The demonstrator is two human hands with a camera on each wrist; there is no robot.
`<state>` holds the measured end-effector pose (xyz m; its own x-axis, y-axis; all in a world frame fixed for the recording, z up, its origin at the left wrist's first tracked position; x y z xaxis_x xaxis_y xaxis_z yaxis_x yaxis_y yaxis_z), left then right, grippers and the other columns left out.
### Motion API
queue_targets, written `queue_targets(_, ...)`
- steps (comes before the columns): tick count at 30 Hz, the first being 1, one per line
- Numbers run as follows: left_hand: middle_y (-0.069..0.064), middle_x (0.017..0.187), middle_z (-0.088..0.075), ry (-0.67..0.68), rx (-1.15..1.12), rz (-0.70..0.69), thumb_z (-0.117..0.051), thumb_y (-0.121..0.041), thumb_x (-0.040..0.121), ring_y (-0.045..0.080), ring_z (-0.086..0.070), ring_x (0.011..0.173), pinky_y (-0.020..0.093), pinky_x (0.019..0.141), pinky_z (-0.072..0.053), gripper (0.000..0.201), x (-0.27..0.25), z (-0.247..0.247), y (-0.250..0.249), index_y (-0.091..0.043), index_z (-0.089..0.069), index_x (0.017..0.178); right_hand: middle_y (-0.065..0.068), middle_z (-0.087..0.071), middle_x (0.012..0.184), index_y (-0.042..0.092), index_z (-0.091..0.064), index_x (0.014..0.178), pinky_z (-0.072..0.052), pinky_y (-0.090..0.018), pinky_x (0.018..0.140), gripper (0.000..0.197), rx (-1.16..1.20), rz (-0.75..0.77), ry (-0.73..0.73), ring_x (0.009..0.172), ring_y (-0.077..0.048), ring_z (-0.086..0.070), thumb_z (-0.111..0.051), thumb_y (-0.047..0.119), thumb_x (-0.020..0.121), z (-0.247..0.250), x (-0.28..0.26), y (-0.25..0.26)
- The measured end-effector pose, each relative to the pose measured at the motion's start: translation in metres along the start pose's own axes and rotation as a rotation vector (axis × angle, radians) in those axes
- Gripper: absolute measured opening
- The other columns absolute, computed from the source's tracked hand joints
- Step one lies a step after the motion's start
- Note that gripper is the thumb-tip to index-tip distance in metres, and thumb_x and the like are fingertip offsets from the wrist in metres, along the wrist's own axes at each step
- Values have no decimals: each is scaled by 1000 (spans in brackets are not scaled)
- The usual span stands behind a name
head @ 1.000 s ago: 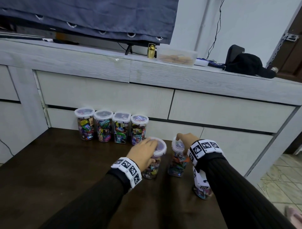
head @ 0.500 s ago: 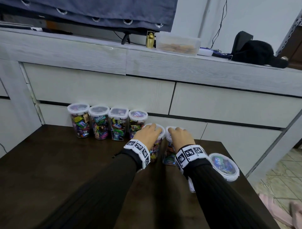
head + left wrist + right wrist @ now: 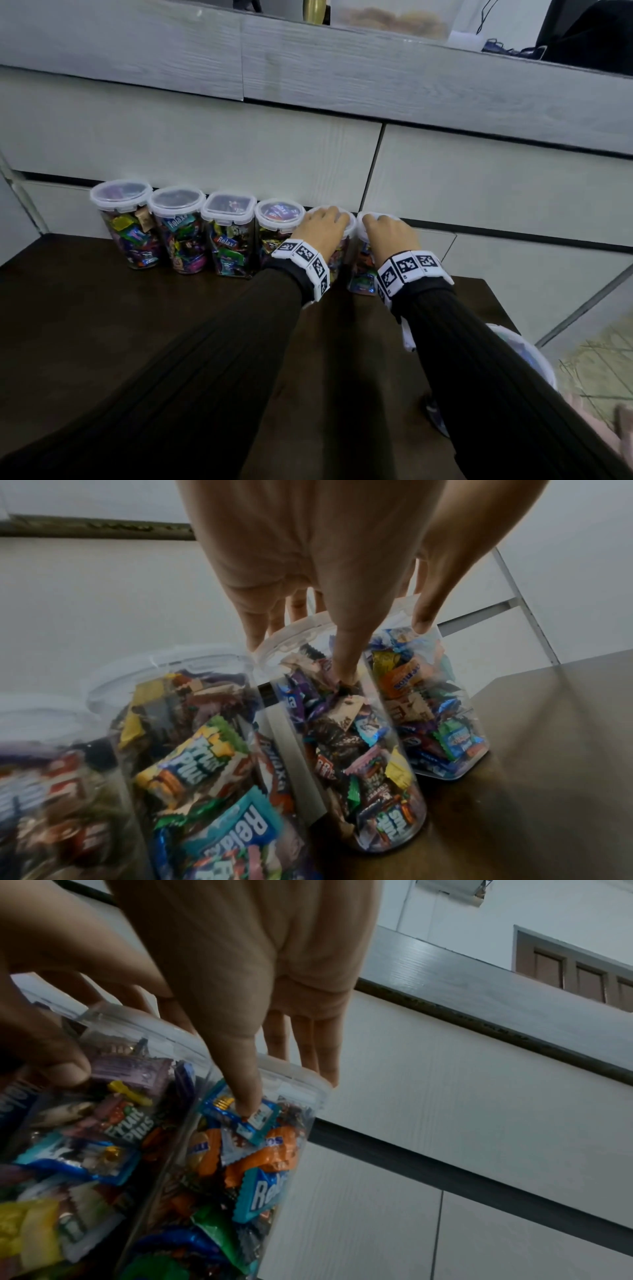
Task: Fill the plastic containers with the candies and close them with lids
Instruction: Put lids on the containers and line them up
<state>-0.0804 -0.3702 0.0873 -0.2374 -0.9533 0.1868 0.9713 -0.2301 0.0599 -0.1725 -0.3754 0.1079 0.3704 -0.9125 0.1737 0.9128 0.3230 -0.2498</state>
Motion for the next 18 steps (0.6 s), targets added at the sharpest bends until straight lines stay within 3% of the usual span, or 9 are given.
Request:
queue_targets(5,15,137,-41,-15,-15,-10,-58,-8,90,33,-42,129,41,107,-34,53,8,-2,5,-7,-36,138,-14,-60,112,7,-48,118,-36,-35,65,29,11,-3,-15,104,-36,-59,-52,5,89,-9,15,-6)
queue_targets(9,14,140,-41,-31,10,0,-55,-10,93,32,-41,131,41,110,-29,52,5,-1,5,-7,-34,140,-13,-60,112,10,-47,120,-39,-36,65,36,27,-31,-21,104,-36,-60,-61,9,86,-13,14,-9)
queue_targets(12,13,157,-24,-4,43,32,-54,-15,95,28,-20,146,49,120,-13,63,-3,-4,3,-9,-23,149,-16,-48,133,10,-37,135,-46,-43,87,57,98,-40,76,122,-38,-47,-62,9,84,-25,13,-12)
queue_targets(14,8,164,-4,-39,53,15,-57,-21,94,24,-4,151,52,121,-7,74,-18,-5,1,-13,-14,153,-16,-24,153,12,-23,145,-32,-51,107,70,151,-88,170,137,-43,-25,-61,15,87,-33,9,-12)
queue_targets(16,5,164,-2,-109,28,-39,-56,-27,94,21,-3,151,50,121,-7,71,-39,-4,-4,-17,-18,153,-12,-6,159,15,-12,150,-15,-55,114,74,182,-175,202,145,-40,-7,-58,24,92,-33,3,-12)
queue_targets(18,3,163,-14,-119,-38,-86,-55,-30,94,20,-13,150,46,121,-11,57,-64,-6,-5,-20,-34,147,-11,-2,160,15,-11,150,-10,-58,114,80,204,-214,222,146,-36,0,-61,30,91,-28,-5,-12)
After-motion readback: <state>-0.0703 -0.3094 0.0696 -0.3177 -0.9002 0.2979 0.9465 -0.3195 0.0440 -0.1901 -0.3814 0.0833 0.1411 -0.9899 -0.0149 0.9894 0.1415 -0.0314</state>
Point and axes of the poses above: each hand's wrist, its own x-axis towards the middle knuckle, its own z-axis out of the back of the hand, y = z × x, the point moved 7 cm from there along x, towards the middle knuckle
